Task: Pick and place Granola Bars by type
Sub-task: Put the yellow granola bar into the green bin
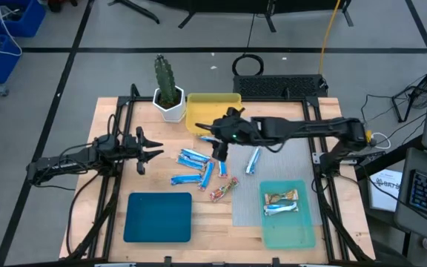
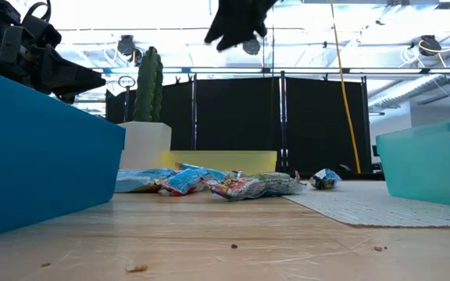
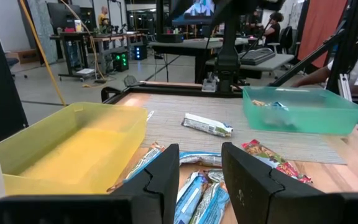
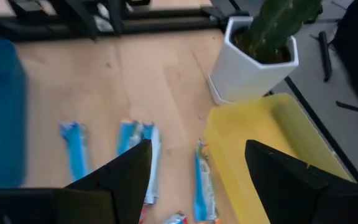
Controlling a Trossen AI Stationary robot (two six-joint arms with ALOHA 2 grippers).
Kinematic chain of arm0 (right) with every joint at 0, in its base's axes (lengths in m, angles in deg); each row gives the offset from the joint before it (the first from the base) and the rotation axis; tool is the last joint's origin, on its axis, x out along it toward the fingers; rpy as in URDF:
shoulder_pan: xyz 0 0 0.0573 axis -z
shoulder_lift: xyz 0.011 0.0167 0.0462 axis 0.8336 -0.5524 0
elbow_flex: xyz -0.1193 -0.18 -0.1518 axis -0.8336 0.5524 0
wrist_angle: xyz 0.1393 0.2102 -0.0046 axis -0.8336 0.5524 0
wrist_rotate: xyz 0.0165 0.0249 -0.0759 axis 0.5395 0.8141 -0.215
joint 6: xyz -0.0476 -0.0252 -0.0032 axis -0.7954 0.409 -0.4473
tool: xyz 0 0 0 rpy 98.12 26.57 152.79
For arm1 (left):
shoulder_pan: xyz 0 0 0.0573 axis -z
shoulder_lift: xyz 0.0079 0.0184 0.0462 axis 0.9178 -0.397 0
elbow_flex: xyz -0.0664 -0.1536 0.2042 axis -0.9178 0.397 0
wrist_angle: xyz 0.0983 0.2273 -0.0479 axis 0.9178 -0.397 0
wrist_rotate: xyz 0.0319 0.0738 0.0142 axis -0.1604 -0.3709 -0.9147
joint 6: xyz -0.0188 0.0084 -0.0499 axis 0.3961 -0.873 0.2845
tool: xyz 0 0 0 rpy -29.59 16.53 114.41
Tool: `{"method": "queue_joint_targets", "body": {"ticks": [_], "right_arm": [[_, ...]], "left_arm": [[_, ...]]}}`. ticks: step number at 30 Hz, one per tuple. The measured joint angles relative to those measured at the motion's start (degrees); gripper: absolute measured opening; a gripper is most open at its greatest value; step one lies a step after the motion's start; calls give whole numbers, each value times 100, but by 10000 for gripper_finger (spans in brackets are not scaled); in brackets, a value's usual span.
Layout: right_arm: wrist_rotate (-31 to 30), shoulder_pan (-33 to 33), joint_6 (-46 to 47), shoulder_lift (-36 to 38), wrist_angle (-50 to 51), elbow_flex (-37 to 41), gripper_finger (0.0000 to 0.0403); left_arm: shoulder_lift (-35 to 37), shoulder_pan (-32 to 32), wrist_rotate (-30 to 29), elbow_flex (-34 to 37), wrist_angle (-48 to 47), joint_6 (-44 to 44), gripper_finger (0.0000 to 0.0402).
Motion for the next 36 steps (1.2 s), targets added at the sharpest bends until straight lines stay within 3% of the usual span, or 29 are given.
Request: {"method": "queue_joint_targets", "body": {"ticks": [13,21,36], "right_arm": [[33,372,-545,-1100,-166,-2,251],[472,554,-394,-1577,-194,0,251],[625,619,-389,-1790,-290,319,251]], "left_arm": [[0,2,0,0,0,0,124],[0,0,0,0,0,0,124],[0,0,0,0,0,0,124]]}}
